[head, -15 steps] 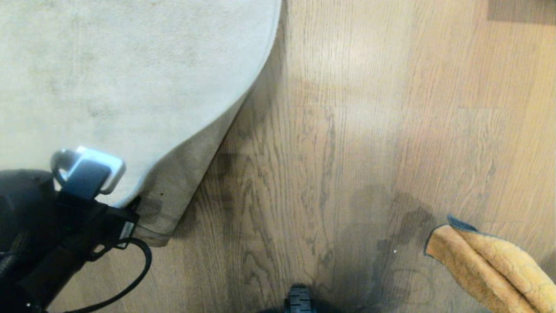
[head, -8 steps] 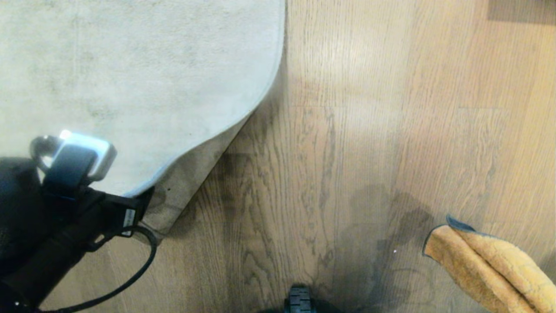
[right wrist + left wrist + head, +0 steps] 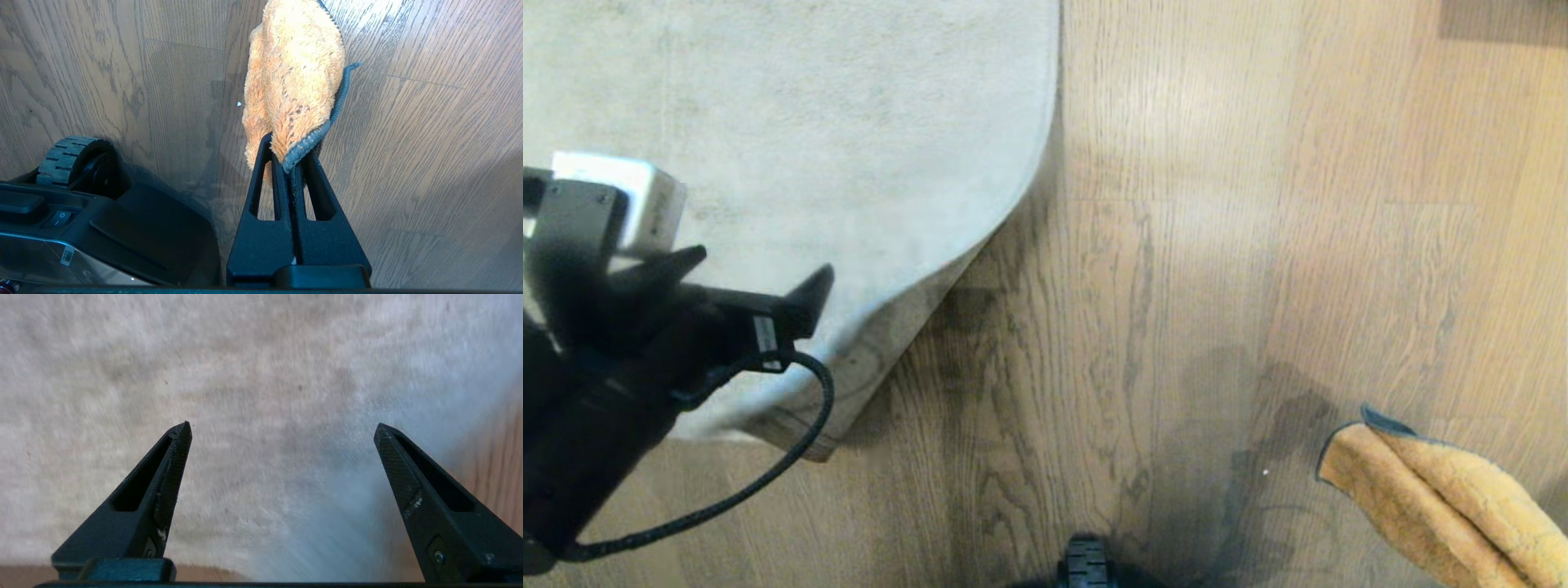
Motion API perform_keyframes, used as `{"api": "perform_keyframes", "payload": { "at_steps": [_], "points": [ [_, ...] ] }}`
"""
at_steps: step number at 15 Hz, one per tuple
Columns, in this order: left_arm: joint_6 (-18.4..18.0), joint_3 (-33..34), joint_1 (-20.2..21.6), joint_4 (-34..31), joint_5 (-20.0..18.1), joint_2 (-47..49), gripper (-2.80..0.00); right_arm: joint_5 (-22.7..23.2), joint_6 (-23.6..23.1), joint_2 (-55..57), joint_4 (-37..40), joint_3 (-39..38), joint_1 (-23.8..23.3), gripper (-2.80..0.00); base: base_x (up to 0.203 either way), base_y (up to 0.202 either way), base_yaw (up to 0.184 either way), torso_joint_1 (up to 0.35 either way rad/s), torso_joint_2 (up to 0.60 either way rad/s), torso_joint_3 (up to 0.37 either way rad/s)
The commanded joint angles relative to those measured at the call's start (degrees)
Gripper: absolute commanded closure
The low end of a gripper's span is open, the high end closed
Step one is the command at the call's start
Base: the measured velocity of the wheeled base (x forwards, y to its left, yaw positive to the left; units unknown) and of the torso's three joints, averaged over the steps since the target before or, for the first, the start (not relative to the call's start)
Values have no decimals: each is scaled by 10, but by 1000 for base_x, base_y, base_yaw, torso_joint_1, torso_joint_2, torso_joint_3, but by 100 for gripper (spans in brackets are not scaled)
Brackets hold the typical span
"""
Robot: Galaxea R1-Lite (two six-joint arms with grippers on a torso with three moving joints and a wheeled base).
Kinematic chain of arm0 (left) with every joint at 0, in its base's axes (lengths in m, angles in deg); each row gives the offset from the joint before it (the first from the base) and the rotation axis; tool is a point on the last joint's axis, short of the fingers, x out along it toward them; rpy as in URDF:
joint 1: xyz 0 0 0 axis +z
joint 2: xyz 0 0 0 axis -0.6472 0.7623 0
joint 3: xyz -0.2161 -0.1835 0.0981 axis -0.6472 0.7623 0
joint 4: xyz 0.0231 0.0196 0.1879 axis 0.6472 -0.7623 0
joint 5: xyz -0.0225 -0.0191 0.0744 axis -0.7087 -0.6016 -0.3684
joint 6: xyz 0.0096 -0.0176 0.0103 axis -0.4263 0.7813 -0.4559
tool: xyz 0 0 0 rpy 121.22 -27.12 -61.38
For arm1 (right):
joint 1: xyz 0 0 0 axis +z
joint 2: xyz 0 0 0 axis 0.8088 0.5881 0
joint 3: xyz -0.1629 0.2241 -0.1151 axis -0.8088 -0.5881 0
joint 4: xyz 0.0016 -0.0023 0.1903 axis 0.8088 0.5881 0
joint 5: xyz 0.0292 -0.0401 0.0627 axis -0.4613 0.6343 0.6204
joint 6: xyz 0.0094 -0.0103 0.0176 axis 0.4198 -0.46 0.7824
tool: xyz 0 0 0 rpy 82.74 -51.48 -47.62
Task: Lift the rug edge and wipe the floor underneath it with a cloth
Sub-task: Lay down the carpet
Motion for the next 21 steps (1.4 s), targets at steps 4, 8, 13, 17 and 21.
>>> {"api": "perform_keyframes", "payload": {
  "at_steps": [4,8,13,17,21],
  "points": [
    [-6,-5,-4,13,5,1,-280,0,-1,1,0,0,0,0,0,0,0,0,0,0],
    [-6,16,-27,13,6,0,-280,0,-1,1,0,0,0,0,0,0,0,0,0,0],
    [-1,47,-34,9,3,21,0,0,-1,1,0,0,0,0,0,0,0,0,0,0],
    [1,94,-53,13,2,64,0,0,-1,1,0,0,1,0,0,0,0,0,0,0],
    [32,97,-76,14,-20,133,0,0,-1,1,0,0,0,0,0,0,0,0,0,0]
  ]
}}
